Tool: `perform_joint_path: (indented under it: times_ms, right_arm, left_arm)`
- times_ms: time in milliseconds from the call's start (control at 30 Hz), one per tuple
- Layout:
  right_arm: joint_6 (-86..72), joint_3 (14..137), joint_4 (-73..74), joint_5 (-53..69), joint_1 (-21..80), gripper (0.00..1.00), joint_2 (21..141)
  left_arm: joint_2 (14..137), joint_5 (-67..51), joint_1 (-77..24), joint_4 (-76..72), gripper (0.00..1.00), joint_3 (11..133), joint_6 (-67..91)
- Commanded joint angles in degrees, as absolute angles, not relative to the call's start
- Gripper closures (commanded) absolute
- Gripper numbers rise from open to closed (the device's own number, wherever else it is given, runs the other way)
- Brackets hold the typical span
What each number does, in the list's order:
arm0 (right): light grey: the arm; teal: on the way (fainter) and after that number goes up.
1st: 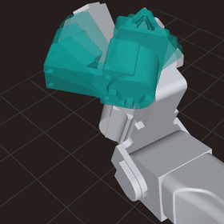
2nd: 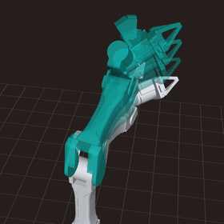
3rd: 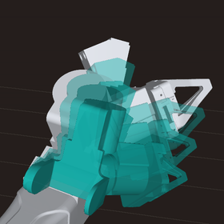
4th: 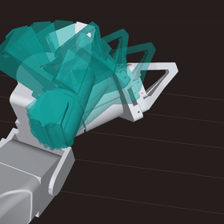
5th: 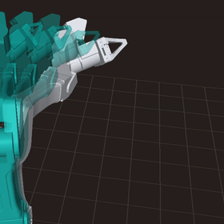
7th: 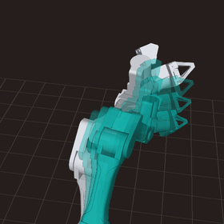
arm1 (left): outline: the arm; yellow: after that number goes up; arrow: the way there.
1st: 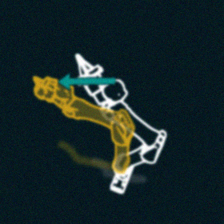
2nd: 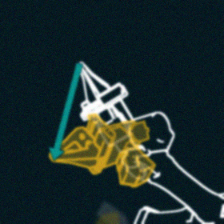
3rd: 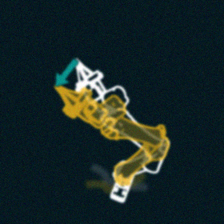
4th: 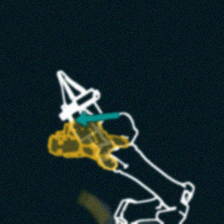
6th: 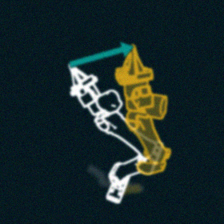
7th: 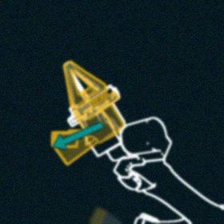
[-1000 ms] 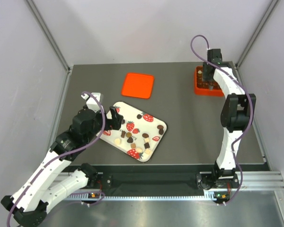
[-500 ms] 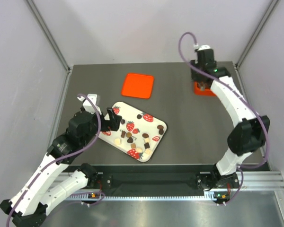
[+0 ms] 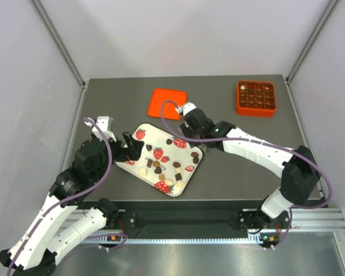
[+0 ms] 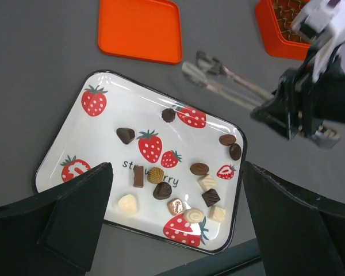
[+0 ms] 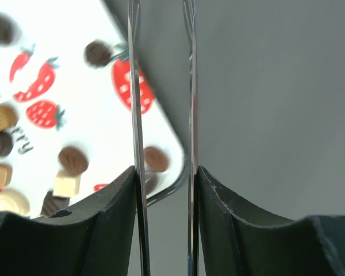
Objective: Pack the chocolate
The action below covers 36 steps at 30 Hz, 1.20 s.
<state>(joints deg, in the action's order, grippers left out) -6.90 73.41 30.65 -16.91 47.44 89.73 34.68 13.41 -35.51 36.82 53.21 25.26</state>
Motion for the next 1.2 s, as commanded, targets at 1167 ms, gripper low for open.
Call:
perform_joint_path:
  times_ms: [1167]
  right_arm:
    - [-14.50, 61.79, 17.58, -14.41, 58.18, 0.67, 92.81]
  left_arm:
    - [33.31, 16.35, -35.42, 36.74, 0.01, 54.58, 26.37]
